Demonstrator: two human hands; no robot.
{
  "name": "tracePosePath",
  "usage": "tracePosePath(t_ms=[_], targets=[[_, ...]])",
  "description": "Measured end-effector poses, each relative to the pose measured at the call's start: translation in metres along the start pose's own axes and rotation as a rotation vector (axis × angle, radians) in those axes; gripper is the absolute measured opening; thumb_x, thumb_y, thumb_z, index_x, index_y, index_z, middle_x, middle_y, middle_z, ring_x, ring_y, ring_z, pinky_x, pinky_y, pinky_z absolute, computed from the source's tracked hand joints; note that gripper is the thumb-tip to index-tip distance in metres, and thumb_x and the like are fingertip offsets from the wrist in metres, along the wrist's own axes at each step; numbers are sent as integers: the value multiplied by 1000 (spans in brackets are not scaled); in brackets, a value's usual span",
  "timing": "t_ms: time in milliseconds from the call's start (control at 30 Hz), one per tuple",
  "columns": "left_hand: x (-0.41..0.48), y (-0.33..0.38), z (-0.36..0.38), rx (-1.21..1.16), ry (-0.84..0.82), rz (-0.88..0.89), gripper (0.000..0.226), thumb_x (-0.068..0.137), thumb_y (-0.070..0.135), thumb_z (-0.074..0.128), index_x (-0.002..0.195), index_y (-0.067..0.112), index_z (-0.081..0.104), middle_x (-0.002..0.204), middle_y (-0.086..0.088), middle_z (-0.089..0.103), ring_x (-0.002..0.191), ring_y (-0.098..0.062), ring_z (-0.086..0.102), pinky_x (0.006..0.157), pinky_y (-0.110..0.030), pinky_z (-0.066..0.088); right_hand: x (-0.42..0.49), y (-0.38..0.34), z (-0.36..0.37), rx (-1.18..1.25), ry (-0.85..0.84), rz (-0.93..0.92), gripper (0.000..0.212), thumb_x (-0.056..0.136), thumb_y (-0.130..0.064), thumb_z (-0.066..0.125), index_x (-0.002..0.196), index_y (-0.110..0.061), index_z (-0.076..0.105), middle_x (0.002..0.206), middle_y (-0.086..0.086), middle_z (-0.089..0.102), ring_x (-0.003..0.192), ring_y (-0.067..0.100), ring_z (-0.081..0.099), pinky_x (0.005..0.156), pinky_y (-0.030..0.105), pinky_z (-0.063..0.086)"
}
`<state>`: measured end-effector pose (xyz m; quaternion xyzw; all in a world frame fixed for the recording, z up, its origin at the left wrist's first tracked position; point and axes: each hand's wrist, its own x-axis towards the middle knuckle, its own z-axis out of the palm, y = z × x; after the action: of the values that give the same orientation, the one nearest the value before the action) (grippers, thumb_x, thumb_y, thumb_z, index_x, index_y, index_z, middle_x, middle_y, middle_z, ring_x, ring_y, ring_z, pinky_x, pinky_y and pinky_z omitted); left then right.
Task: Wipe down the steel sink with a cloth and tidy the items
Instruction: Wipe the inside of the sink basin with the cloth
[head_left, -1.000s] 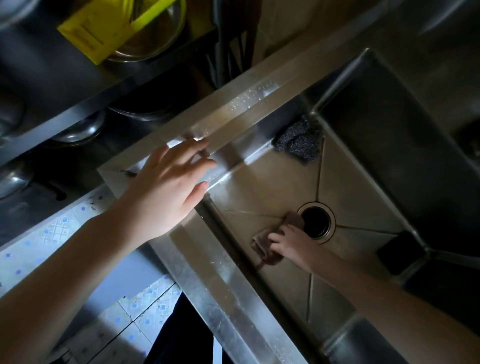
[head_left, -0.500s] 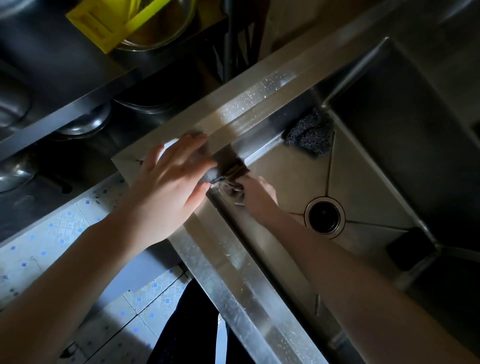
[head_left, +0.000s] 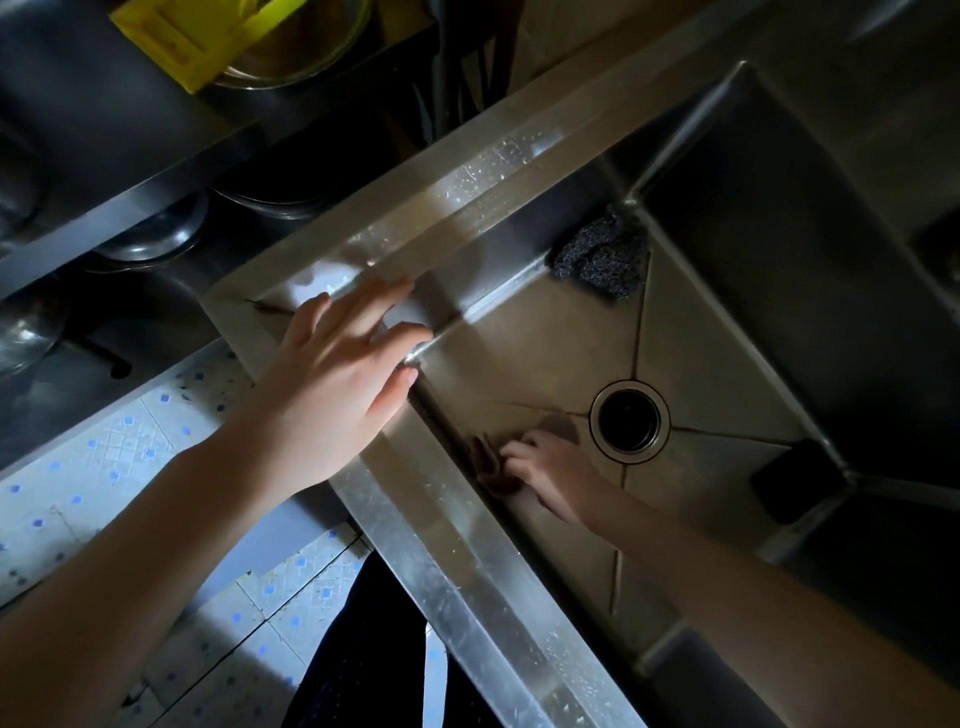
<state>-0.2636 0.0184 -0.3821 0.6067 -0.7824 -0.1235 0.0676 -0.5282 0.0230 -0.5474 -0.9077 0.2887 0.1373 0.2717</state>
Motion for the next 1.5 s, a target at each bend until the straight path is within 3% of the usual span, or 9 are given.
tracePosePath(t_ms=[233,433,633,900,1067,1167,1333,1433,1500], targets=[[-7,24,6,-4,-30,-24,26,85,20,54,107,11,64,134,-15,51,118,-32,52,96,-50,39,-72,36,19,-216,-162,-70,27,53,-16,83,74,-24,68,101,-6,69,88,22,66,84,32,52],[-19,41,8,-20,-60,-27,31,87,26,46,108,11,64,134,-14,50,119,-30,52,97,-49,39,-38,18,5,93,-94,135,43,79,0,54,120,-15,60,137,4,50,120,28,47,92,38,43],[-34,51,12,9,-2,-17,31,85,24,49,107,9,65,133,-18,51,113,-32,53,95,-51,41,23,-16,-8,227,54,379,35,83,-4,53,113,-19,63,125,2,54,115,24,47,82,33,45],[-46,80,16,-13,-64,-17,32,86,26,45,104,9,65,132,-17,53,114,-34,56,94,-50,43,-55,7,30,-104,-83,-117,24,85,-6,48,100,-9,67,114,8,63,105,28,57,98,41,40],[-54,95,21,-32,-131,-3,38,88,29,39,107,9,65,135,-17,51,120,-32,54,97,-50,41,-117,45,38,-332,-148,-165,24,70,-8,65,90,-20,72,114,-1,68,117,21,59,108,57,14],[-56,103,24,-40,-131,12,37,88,29,39,105,8,65,135,-17,51,117,-32,55,96,-49,41,-141,60,30,-336,-341,-59,41,73,-12,68,114,-20,65,144,0,48,141,22,32,113,55,0],[-55,114,29,-59,-131,25,40,89,30,37,107,9,65,136,-16,50,122,-32,52,99,-49,38,-141,41,33,66,301,521,30,77,-17,66,107,-19,65,127,5,56,118,27,53,106,42,31],[-55,119,32,-49,-130,39,38,88,29,39,106,9,66,134,-17,52,122,-33,52,98,-49,39,-113,26,36,405,347,947,44,81,-31,68,120,-16,55,129,6,47,111,26,52,95,38,42],[-55,122,33,-48,-130,38,37,88,29,40,105,10,66,134,-16,52,121,-32,52,98,-49,39,-102,18,38,480,302,959,47,79,-28,72,119,-12,54,129,7,43,108,27,55,90,36,47]])
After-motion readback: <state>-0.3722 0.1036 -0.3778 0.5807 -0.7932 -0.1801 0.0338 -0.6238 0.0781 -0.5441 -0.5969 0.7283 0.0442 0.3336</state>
